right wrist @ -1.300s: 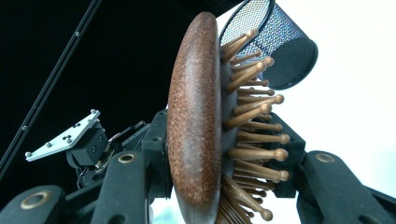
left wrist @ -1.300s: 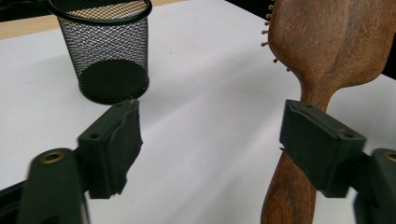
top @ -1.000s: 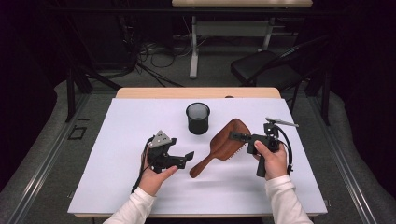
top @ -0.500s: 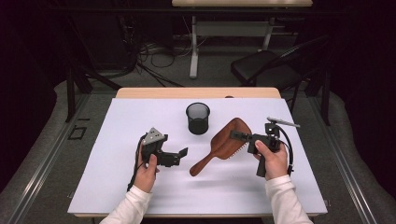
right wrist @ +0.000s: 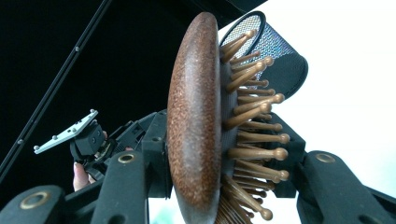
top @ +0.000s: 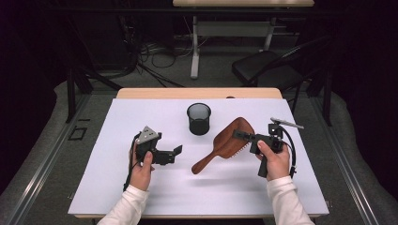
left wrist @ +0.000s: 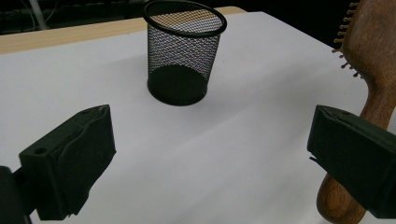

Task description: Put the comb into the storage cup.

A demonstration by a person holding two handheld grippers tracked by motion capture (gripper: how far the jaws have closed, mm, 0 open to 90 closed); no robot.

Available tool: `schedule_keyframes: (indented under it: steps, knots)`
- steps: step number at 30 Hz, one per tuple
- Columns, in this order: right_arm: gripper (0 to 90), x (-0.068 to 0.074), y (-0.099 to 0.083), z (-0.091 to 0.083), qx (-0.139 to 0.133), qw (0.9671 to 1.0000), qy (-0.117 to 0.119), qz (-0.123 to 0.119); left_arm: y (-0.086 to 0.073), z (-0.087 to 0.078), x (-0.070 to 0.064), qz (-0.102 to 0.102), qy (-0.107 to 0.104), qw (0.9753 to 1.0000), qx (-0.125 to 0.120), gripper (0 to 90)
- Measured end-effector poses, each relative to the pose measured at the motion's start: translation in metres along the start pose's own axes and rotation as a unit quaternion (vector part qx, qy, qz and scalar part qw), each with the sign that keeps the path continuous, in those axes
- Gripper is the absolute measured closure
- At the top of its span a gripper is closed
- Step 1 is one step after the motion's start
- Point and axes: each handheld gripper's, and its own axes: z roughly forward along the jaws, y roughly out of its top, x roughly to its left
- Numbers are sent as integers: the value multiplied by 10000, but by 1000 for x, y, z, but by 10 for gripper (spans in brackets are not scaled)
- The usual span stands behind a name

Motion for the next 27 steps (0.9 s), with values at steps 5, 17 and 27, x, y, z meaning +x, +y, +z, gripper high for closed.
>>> schedule_keyframes:
  steps: [5, 17, 27]
  knots:
    - [520, 1, -1, 1, -40, 10000, -33, -7, 0, -3, 5, -48, 36, 10000, -37, 10]
    - [520, 0, -1, 2, -71, 10000, -57, -4, 1, -8, 12, -129, 94, 9998, -86, 11]
    - [520, 2, 1, 1, -152, 9998, -128, -25, 0, -9, 15, -168, 136, 9997, -68, 11]
